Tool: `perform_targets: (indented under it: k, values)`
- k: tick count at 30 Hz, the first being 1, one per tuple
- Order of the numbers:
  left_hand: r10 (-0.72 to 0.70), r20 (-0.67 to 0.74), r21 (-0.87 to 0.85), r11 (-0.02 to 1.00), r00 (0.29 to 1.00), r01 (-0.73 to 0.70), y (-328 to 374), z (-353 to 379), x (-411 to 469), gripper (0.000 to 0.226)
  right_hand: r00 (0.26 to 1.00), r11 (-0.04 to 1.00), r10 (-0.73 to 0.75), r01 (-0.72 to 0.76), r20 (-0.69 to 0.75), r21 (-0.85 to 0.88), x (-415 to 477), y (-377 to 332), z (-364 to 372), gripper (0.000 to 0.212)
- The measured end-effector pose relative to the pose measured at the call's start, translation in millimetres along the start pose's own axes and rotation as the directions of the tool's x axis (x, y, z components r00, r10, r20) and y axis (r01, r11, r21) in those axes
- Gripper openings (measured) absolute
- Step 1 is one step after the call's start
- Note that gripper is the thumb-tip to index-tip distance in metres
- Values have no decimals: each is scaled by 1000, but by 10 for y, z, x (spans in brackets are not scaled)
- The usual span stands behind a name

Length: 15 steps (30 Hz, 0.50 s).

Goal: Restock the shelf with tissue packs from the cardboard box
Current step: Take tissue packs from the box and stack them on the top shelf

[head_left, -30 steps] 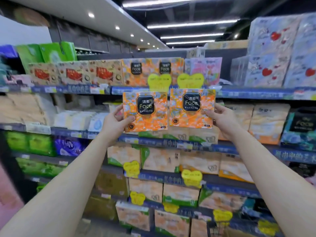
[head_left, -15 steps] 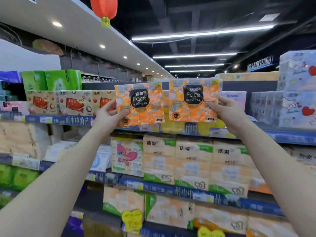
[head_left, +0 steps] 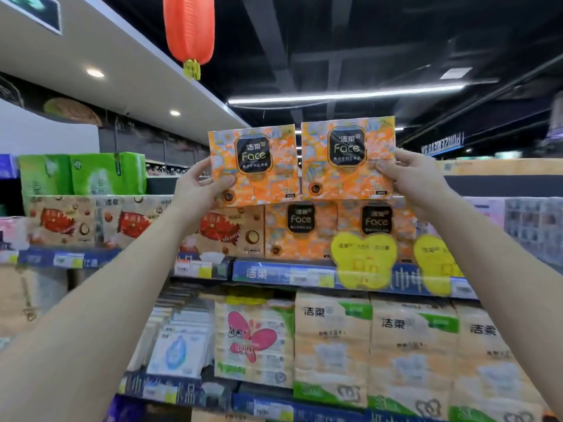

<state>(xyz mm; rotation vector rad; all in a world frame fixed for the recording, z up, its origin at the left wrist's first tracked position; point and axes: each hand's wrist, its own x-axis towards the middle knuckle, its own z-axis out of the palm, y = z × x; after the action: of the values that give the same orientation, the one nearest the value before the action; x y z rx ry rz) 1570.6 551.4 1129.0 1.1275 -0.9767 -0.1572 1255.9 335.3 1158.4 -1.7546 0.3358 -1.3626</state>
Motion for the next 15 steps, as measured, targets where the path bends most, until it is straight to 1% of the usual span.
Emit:
perform_targets:
  k: [4,7,12,15]
  values:
    - [54,21,9,999,998,-54,-7,-152,437,66,998,999,-28,27,-50,-25,310,-26,267,27]
    - [60,16,-18,998,998,-60,-47,-212,702,67,996,998,-41,37,-85,-47,542,22,466,27]
    - [102,11,-23,995,995,-101,-94,-176,1016,67,988,988,26,-48,-149,-144,958,244,767,27]
    - [106,21,-28,994,994,-106,-131,-154,1159,72,982,973,79,-114,-174,-200,1060,355,927,20]
